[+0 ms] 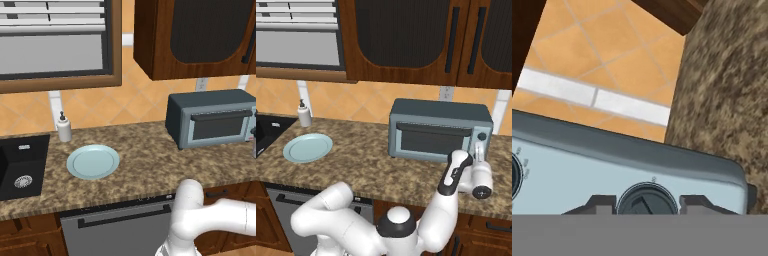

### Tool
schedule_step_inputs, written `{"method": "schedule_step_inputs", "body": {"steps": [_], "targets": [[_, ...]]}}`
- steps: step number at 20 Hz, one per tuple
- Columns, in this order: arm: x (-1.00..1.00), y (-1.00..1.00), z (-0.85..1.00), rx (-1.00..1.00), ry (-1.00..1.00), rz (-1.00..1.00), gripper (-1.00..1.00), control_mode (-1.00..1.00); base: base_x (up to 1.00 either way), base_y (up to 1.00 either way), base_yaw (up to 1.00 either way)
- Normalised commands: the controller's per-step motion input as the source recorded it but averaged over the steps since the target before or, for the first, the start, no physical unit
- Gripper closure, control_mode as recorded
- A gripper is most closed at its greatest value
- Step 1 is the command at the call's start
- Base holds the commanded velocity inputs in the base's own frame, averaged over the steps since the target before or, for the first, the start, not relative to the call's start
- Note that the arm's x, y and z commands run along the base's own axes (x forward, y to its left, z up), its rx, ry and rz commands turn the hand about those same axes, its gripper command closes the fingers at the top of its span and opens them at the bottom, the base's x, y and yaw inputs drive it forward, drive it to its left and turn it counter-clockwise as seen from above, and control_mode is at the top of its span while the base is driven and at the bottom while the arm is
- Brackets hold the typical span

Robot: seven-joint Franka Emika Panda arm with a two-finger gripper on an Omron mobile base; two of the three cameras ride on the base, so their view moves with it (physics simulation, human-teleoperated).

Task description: Pick up the kebab skewer and baguette bread, and place them inside the toaster oven. Close the toaster oven door and start by setting the timer.

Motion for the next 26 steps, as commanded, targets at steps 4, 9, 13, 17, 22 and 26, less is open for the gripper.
{"method": "schedule_step_inputs", "body": {"steps": [4, 9, 13, 17, 22, 26], "targets": [[0.0, 0.0, 0.16, 0.12, 0.07, 0.0, 1.0, -1.0, 0.0, 0.0, 0.0], [0.0, 0.24, 0.09, 0.16, 0.03, 0.0, 1.0, -1.0, 0.0, 0.0, 0.0], [0.0, 0.25, 0.09, 0.16, 0.04, 0.0, 1.0, -1.0, 0.0, 0.0, 0.0], [0.0, 0.25, 0.13, 0.15, 0.02, 0.0, 1.0, -1.0, 0.0, 0.0, 0.0], [0.0, 0.24, 0.17, 0.15, 0.0, 0.0, 1.0, -1.0, 0.0, 0.0, 0.0], [0.0, 0.23, 0.19, 0.15, 0.0, 0.0, 1.0, -1.0, 0.0, 0.0, 0.0]]}}
